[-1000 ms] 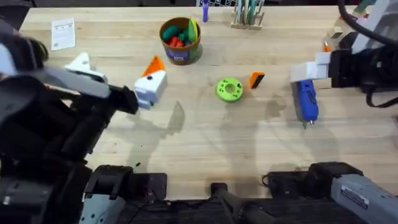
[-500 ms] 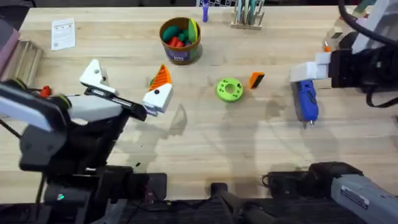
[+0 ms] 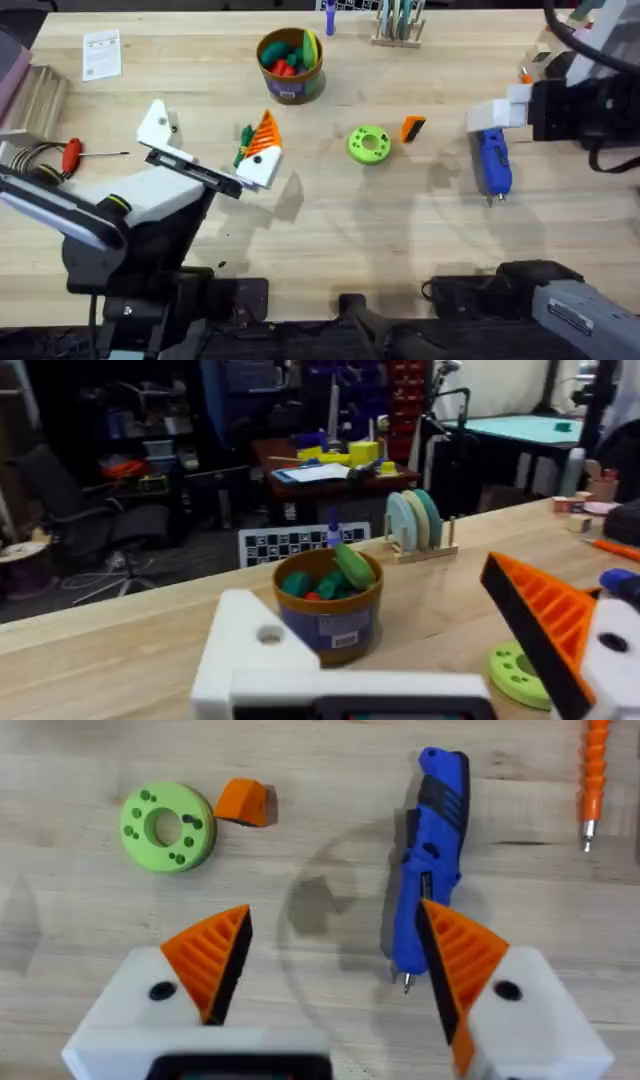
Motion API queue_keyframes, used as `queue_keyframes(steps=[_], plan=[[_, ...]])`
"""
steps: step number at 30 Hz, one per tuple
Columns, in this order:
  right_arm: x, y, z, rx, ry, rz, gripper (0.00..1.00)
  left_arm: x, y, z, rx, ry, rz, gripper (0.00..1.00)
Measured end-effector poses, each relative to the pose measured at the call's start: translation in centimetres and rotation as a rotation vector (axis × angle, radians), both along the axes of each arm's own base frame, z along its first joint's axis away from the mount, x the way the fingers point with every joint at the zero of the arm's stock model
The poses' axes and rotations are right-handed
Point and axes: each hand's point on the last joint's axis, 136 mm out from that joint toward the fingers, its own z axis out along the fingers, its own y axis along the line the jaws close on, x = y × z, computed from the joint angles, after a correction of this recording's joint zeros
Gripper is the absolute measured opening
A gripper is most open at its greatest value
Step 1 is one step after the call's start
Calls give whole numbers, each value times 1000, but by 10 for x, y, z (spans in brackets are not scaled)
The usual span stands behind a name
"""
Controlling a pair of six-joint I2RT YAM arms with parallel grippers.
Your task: Pick up the gripper from the table and insert it into the empty holder that is missing its gripper. Then pick up a screw, insert it into the mounting hole, and use the screwdriver to tighten it. Finally, clean up the table by picking up the vegetable and placing it into the bucket.
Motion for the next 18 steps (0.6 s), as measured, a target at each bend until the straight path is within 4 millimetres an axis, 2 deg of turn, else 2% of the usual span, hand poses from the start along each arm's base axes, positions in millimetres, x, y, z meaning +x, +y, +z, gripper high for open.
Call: queue_keyframes(steps=[7,18], plan=[[0,0,0,0,0,0,992,-11,-24,-12,27,46,-158,985],[0,0,0,0,0,0,990,-49,-69,-42,54,172,-508,986]])
